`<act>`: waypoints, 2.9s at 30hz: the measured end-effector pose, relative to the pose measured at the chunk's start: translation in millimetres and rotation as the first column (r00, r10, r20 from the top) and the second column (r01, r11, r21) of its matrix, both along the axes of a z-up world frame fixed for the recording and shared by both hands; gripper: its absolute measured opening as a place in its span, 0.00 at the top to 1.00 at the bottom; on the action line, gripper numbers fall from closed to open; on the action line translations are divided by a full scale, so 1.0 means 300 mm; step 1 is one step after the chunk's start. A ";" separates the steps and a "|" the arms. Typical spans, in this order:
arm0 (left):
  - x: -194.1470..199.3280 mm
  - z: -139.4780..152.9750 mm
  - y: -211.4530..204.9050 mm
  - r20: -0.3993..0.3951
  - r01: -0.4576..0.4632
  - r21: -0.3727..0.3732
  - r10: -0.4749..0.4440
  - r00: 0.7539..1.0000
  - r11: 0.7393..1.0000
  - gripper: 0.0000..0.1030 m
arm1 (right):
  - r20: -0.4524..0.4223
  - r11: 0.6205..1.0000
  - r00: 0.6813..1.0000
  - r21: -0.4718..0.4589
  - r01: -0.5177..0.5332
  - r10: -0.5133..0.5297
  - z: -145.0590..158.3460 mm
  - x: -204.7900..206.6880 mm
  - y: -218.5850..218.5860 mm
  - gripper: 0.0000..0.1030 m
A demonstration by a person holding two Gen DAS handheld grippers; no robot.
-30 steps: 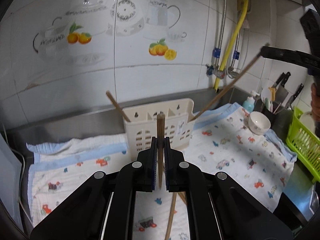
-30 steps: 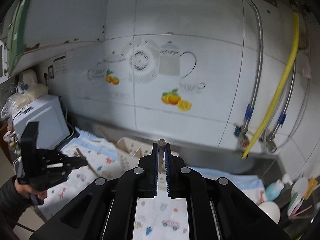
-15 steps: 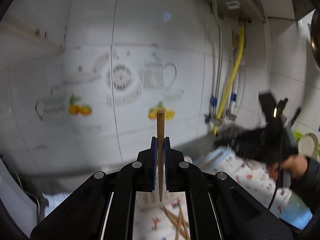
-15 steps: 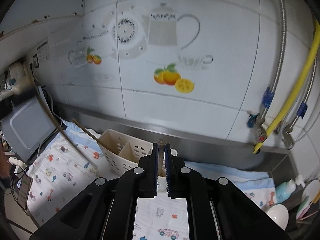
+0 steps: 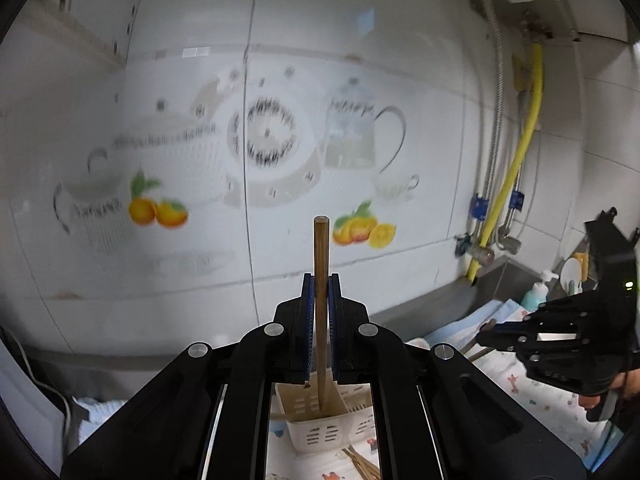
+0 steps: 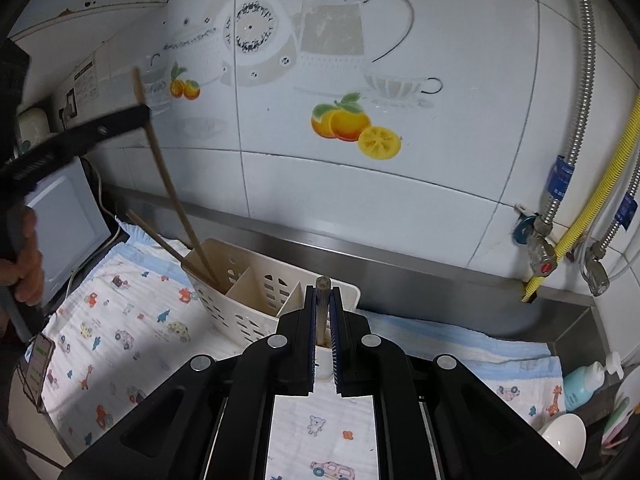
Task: Organize utensils
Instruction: 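Insert the chopstick into the white holder with the left tool while the right tool inserts its own, then lower the left tool and grasp a chopstick while the right tool grasps another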
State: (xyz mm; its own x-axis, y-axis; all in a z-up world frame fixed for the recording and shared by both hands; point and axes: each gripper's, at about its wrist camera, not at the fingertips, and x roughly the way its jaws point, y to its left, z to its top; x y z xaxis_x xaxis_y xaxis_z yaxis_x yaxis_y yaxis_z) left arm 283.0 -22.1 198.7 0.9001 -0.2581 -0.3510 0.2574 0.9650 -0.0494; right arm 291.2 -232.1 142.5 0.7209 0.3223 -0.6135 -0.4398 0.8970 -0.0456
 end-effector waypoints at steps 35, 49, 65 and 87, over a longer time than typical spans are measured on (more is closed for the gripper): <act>-0.556 -0.361 0.061 -0.240 0.071 0.034 -0.060 0.969 0.997 0.81 | 0.040 0.994 0.998 0.092 -0.060 0.057 -0.185 -0.682 -0.020 0.80; -0.627 -0.761 0.087 -0.454 0.076 0.057 -0.042 0.890 0.995 0.68 | -0.123 0.987 0.992 0.158 0.010 0.010 -0.513 -0.740 0.049 0.80; -0.591 -0.834 0.171 -0.478 0.074 0.018 -0.056 0.877 0.997 0.68 | -0.281 0.961 0.959 0.254 0.105 -0.030 -0.653 -0.616 0.266 0.80; -0.598 -0.846 0.214 -0.468 0.090 -0.031 -0.094 0.879 0.995 0.68 | -0.338 0.923 0.916 0.234 0.306 -0.218 -0.709 -0.577 0.287 0.89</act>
